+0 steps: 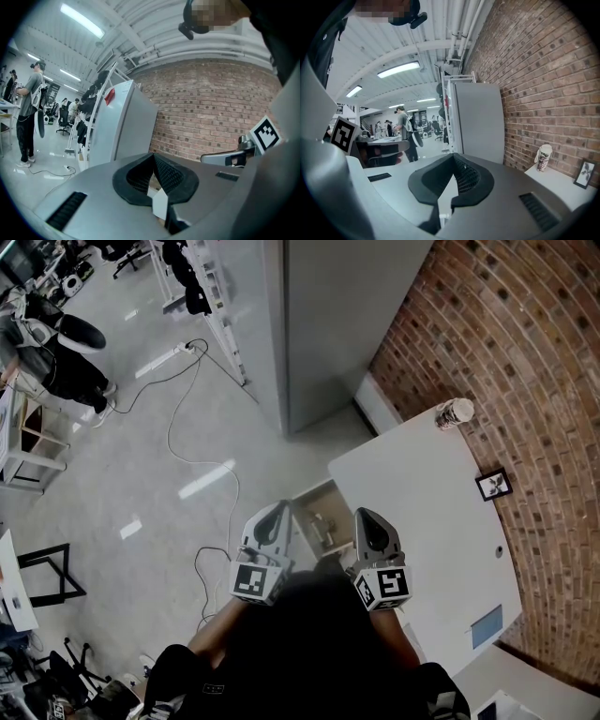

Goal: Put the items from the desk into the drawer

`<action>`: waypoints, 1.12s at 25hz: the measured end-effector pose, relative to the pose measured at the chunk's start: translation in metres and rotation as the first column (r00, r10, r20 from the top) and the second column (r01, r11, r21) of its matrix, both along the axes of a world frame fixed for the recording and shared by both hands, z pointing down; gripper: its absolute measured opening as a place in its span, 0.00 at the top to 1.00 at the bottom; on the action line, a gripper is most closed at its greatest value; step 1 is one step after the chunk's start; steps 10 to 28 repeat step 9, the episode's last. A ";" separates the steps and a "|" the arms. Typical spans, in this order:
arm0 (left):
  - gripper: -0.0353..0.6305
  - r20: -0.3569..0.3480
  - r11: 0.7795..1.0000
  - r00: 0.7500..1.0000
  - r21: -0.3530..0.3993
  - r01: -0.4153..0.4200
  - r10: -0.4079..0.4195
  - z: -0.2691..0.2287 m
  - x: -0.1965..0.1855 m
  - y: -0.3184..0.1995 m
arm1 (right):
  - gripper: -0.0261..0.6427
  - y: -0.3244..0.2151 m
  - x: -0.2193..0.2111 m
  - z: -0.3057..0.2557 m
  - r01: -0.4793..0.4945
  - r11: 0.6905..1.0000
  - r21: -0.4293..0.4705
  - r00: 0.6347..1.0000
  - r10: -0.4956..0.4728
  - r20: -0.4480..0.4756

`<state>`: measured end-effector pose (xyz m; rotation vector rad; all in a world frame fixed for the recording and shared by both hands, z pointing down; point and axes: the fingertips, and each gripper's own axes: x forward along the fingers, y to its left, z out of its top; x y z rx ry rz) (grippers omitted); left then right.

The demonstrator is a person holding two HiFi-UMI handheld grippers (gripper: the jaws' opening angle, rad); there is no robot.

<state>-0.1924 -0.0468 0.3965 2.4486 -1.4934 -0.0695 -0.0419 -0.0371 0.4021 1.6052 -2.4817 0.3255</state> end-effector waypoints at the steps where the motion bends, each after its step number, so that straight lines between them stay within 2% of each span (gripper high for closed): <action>1: 0.94 -0.001 1.000 1.000 0.000 0.000 0.000 0.000 0.000 0.000 | 0.96 0.000 0.001 0.000 -0.002 1.000 0.000 1.000 0.002 0.000; 28: 0.94 -0.005 1.000 1.000 -0.001 0.003 -0.003 -0.001 -0.001 0.004 | 0.96 0.004 0.000 -0.001 -0.001 1.000 0.004 1.000 0.001 -0.009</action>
